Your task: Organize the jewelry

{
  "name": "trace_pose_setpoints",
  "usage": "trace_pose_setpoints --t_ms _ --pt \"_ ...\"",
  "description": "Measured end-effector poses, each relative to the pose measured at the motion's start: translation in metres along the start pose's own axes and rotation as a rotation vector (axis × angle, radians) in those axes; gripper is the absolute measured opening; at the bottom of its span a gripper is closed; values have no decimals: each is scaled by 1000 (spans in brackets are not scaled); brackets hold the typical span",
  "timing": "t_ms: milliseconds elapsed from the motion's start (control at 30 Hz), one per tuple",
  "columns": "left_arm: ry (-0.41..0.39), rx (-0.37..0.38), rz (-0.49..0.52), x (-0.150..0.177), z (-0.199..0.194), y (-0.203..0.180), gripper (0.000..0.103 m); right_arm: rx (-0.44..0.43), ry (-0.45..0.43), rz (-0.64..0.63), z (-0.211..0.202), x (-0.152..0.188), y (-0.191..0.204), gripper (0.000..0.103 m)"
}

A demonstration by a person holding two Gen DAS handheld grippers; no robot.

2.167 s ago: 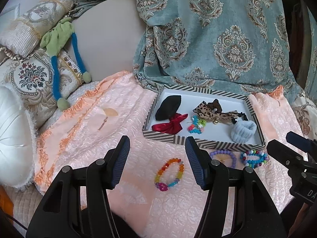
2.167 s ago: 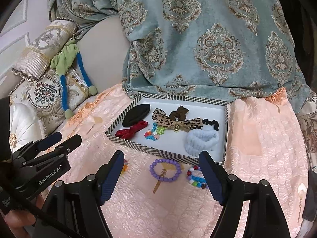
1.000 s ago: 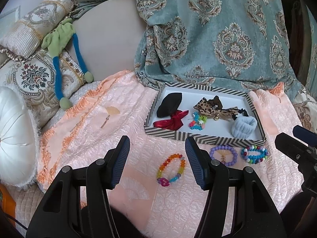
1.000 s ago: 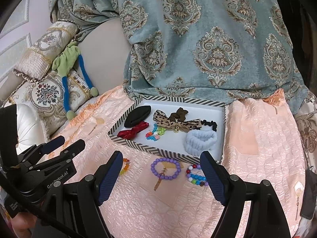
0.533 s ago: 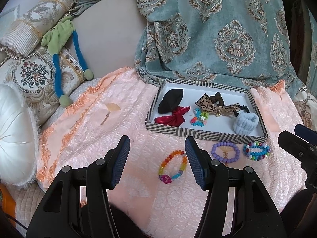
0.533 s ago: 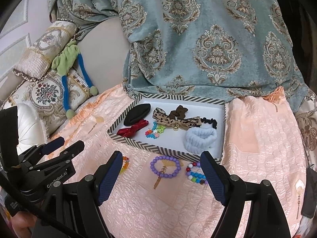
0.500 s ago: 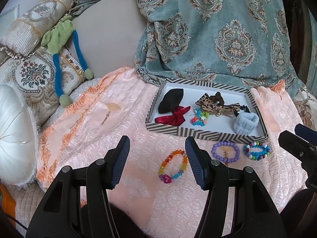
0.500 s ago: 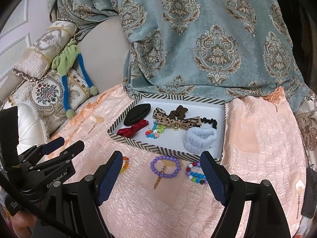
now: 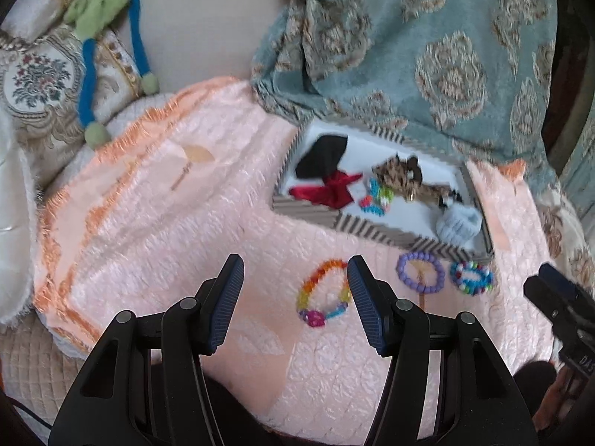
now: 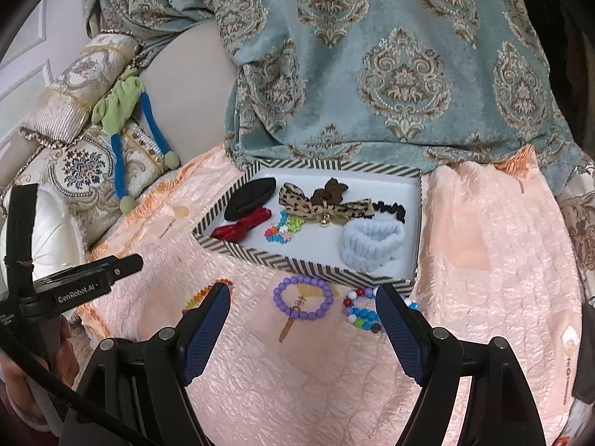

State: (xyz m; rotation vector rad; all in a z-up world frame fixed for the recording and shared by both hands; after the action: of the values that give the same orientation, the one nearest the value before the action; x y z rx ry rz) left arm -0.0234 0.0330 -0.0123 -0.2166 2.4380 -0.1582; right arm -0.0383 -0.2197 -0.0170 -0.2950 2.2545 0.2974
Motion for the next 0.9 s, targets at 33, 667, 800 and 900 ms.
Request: trace_pose_setpoints --t_ms 33,667,800,900 --pt "9 -6 7 2 4 -2 58 -1 5 -3 2 2 -2 77" --pt "143 -116 72 16 100 -4 58 -96 212 108 102 42 -18 54" --pt "180 -98 64 20 117 -3 58 -85 222 130 122 39 -21 53" --pt "160 -66 52 18 122 -2 57 -62 218 77 131 34 -17 28"
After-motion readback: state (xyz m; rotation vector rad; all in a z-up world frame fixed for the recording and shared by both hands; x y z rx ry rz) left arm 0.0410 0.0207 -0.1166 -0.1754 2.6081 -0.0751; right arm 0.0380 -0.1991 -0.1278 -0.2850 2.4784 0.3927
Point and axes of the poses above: each gripper's, at about its wrist camera, not at the fingertips, and z roughly the way its jaws point, y to its left, x to its underside, the point moved 5 cm from there along z, roughly the way its jaws point, and after that the axes turned 5 degrees about -z, right-handed, at the moved point
